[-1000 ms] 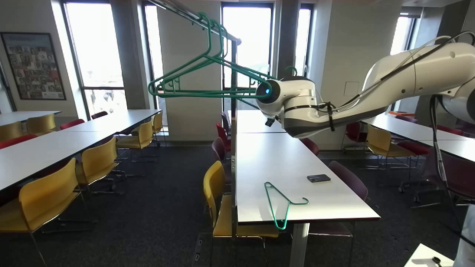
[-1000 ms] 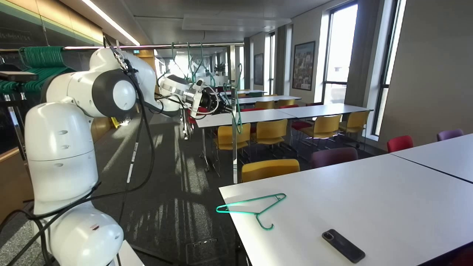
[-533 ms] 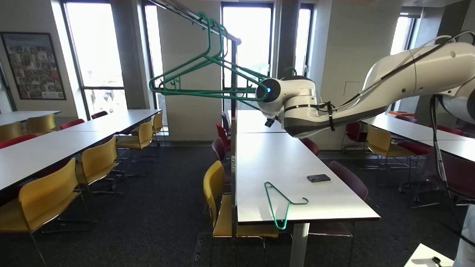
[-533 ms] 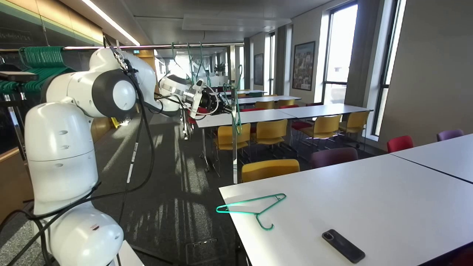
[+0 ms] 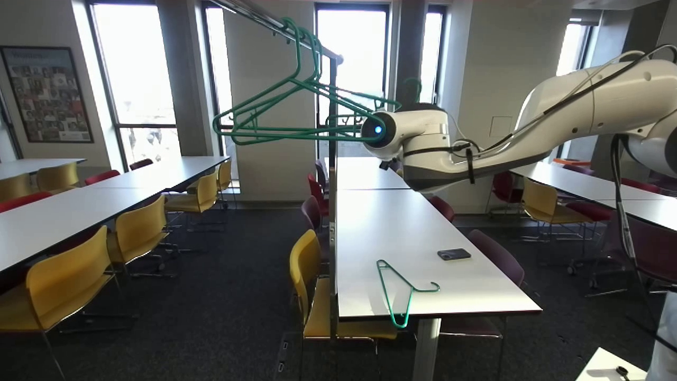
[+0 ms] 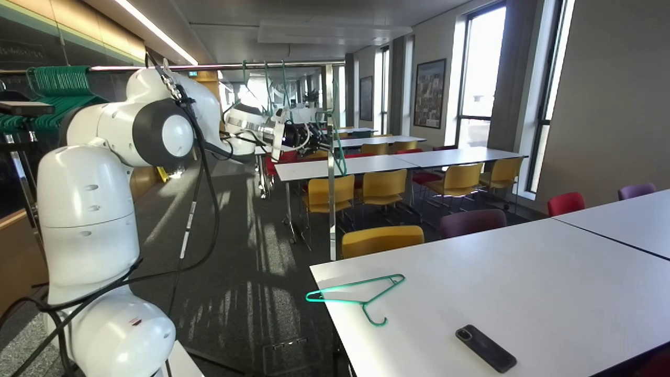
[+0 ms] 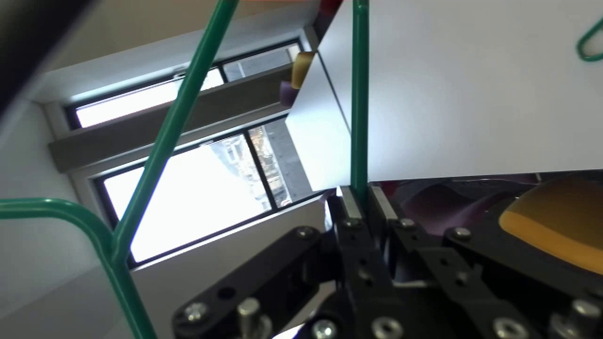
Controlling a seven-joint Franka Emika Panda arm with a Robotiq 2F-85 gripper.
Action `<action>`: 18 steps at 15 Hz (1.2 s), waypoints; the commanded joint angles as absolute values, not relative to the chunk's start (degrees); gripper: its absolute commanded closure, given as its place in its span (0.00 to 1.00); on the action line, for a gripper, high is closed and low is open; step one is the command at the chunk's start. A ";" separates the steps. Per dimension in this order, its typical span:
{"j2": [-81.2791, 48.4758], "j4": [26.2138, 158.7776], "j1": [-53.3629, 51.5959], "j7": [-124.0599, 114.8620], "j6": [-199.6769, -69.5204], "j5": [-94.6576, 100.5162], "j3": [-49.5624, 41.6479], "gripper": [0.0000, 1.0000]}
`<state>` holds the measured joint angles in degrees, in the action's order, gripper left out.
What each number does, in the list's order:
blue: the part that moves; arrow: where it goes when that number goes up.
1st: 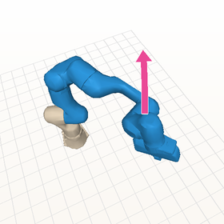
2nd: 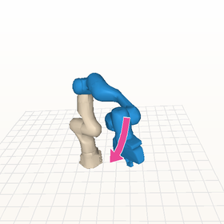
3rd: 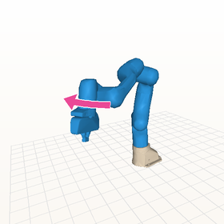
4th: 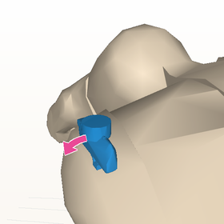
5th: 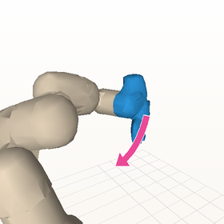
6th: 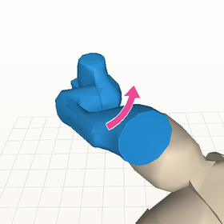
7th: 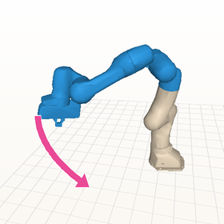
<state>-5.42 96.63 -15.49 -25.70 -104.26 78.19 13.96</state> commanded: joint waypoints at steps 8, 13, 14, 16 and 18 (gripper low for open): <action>-13.04 71.77 -20.12 12.78 -95.85 98.20 14.72 0.98; -16.07 68.64 -21.18 23.02 -98.85 101.88 14.03 0.98; -16.51 68.22 -21.36 23.82 -99.22 101.89 13.97 0.98; -17.08 68.25 -21.53 24.25 -100.08 101.37 13.93 0.98; -17.65 68.41 -21.76 24.46 -100.85 100.93 13.89 0.98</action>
<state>-16.36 70.70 -20.95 21.66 -98.87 100.41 14.63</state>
